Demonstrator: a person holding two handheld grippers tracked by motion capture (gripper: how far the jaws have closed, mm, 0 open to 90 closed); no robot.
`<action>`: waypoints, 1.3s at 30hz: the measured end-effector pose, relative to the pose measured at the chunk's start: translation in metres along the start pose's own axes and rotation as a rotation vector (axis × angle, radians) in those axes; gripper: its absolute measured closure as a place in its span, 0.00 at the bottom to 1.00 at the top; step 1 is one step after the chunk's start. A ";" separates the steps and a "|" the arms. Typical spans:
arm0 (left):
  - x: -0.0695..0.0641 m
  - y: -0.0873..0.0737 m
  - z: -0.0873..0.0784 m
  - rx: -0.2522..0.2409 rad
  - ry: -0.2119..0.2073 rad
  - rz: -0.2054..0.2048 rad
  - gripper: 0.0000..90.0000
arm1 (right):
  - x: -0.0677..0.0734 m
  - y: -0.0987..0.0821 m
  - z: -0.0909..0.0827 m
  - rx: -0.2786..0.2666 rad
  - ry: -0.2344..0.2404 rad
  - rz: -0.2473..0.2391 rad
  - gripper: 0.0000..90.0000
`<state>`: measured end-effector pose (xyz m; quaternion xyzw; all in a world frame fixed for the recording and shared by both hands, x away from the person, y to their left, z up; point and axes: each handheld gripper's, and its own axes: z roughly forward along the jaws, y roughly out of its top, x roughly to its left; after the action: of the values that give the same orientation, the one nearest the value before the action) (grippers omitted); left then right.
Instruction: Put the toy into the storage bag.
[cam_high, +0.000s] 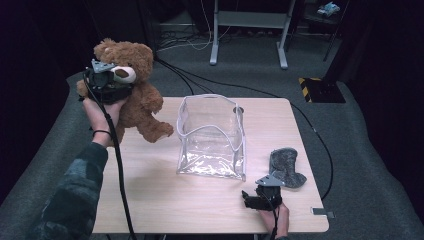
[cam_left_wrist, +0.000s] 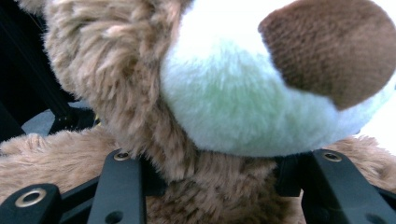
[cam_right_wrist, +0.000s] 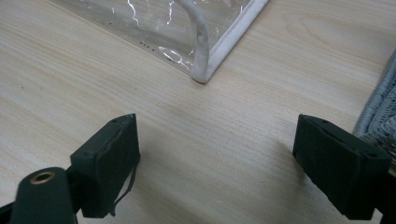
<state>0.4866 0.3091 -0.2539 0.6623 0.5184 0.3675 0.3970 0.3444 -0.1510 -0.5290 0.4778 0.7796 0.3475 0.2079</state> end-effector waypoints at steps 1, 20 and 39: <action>0.000 0.005 0.000 -0.008 0.005 0.001 0.56 | 0.000 0.000 0.000 0.000 0.000 0.000 0.15; -0.008 0.044 -0.007 -0.065 0.017 0.004 0.55 | 0.000 0.000 0.001 -0.002 -0.010 0.002 0.15; -0.045 0.084 -0.014 -0.132 -0.031 0.023 0.55 | 0.001 0.000 0.001 -0.002 -0.010 0.005 0.15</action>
<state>0.4985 0.2547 -0.1754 0.6463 0.4792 0.3951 0.4433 0.3448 -0.1501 -0.5294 0.4814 0.7769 0.3465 0.2114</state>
